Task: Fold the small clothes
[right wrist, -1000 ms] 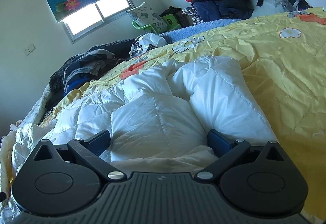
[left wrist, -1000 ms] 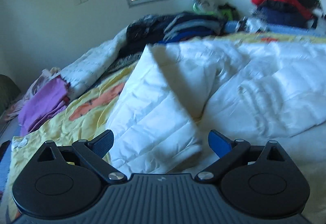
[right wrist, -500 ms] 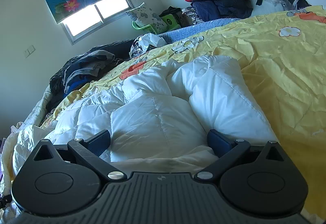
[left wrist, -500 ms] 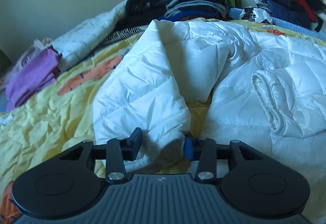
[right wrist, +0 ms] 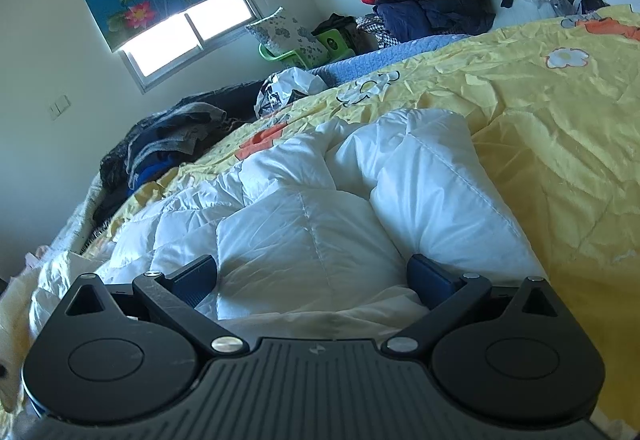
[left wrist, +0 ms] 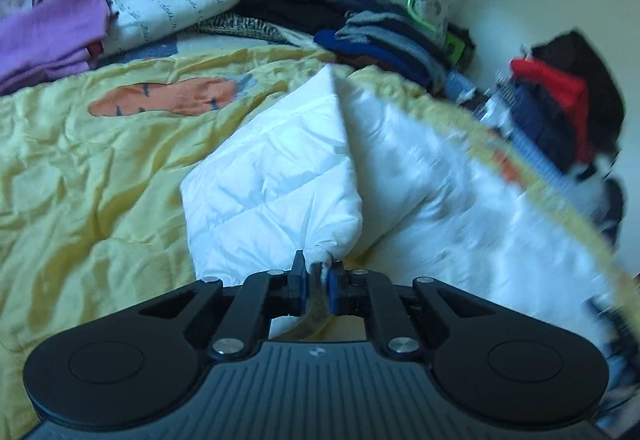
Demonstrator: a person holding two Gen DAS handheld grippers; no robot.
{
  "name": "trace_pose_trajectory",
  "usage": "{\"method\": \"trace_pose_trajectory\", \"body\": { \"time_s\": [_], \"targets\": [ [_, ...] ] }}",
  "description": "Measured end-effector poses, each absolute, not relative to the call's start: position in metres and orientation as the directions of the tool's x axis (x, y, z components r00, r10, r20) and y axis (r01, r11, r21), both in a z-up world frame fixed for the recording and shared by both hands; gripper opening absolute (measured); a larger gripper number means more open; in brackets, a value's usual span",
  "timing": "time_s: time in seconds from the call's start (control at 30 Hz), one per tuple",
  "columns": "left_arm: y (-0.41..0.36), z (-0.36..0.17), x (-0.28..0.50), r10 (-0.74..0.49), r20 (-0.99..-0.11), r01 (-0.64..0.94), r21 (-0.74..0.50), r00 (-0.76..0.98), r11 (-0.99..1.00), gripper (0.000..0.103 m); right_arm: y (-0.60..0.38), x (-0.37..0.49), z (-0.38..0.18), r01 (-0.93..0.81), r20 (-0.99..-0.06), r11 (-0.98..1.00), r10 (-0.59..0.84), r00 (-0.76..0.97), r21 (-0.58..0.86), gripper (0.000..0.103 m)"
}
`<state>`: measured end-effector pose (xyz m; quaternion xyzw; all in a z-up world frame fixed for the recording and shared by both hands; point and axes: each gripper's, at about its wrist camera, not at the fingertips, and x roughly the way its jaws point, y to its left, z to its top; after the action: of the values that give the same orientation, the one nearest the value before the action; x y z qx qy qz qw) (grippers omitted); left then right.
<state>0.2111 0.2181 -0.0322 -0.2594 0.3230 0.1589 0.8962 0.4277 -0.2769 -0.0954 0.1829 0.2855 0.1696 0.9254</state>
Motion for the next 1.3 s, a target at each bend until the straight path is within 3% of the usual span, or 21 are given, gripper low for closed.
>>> {"method": "trace_pose_trajectory", "body": {
  "time_s": [0.1, 0.23, 0.43, 0.67, 0.8, 0.9, 1.0, 1.2, 1.3],
  "targets": [
    [0.209, -0.011, 0.21, 0.074, -0.631, -0.409, -0.404, 0.772, 0.818, 0.009, -0.272, 0.427, -0.083, -0.165, -0.5, 0.889, 0.384, 0.776, 0.426, 0.102],
    [0.176, 0.011, 0.216, 0.015, -0.598, -0.317, -0.402, 0.802, 0.859, 0.009, -0.278, 0.405, -0.053, -0.208, -0.353, 0.771, 0.49, 0.797, 0.602, 0.101],
    [0.11, 0.025, 0.238, -0.176, -0.567, -0.125, -0.452, 0.805, 0.883, 0.009, -0.269, 0.37, -0.03, -0.312, -0.271, 0.61, 0.675, 0.687, 0.729, 0.102],
    [0.025, 0.022, 0.29, -0.401, -0.577, 0.088, -0.493, 0.711, 0.865, 0.009, -0.281, 0.344, -0.039, -0.271, -0.279, 0.554, 0.712, 0.645, 0.787, 0.102],
    [-0.002, 0.005, 0.313, -0.459, -0.606, 0.1, -0.53, 0.65, 0.842, 0.009, -0.3, 0.338, -0.054, -0.198, -0.277, 0.511, 0.705, 0.653, 0.836, 0.102],
    [-0.004, -0.006, 0.324, -0.5, -0.621, 0.071, -0.582, 0.604, 0.81, 0.009, -0.307, 0.327, -0.061, -0.198, -0.225, 0.444, 0.73, 0.645, 0.874, 0.102],
    [-0.001, -0.009, 0.327, -0.492, -0.633, 0.062, -0.576, 0.598, 0.815, 0.009, -0.3, 0.309, -0.049, -0.302, -0.24, 0.536, 0.719, 0.652, 0.788, 0.102],
    [-0.009, -0.002, 0.33, -0.475, -0.646, 0.101, -0.527, 0.598, 0.844, 0.009, -0.243, 0.27, -0.019, -0.581, -0.363, 0.729, 0.684, 0.633, 0.361, 0.102],
    [-0.018, 0.005, 0.326, -0.472, -0.65, 0.147, -0.489, 0.596, 0.86, 0.009, -0.226, 0.27, -0.014, -0.624, -0.364, 0.722, 0.691, 0.625, 0.299, 0.102]
  ]
}}
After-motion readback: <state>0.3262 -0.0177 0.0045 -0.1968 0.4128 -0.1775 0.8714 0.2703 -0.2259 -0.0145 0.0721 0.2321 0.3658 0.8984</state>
